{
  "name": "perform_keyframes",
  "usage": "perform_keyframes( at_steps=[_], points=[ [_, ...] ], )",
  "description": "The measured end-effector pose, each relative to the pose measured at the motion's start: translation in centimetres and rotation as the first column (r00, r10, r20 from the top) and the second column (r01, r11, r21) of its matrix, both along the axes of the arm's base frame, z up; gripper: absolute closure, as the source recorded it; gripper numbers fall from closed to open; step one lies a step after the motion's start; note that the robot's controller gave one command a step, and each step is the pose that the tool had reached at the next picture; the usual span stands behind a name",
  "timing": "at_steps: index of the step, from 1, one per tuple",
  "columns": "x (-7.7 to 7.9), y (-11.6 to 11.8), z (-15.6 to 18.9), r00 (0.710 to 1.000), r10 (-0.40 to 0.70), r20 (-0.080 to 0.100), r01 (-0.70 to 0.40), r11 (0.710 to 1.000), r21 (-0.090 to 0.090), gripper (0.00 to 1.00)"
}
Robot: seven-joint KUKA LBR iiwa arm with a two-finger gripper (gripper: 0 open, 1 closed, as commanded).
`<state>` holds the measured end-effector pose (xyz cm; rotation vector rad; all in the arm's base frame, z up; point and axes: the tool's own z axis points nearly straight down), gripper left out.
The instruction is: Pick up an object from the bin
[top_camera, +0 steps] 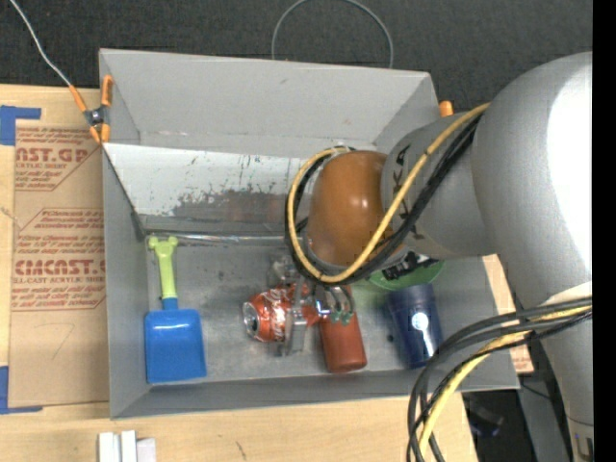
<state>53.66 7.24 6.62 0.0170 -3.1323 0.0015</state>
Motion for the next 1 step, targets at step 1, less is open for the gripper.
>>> perform_keyframes(
  at_steps=[1],
  points=[
    [0.25, 0.71, 0.35, 1.0, -0.018, 0.009, 0.018, 1.0, 0.004, 0.0]
  ],
)
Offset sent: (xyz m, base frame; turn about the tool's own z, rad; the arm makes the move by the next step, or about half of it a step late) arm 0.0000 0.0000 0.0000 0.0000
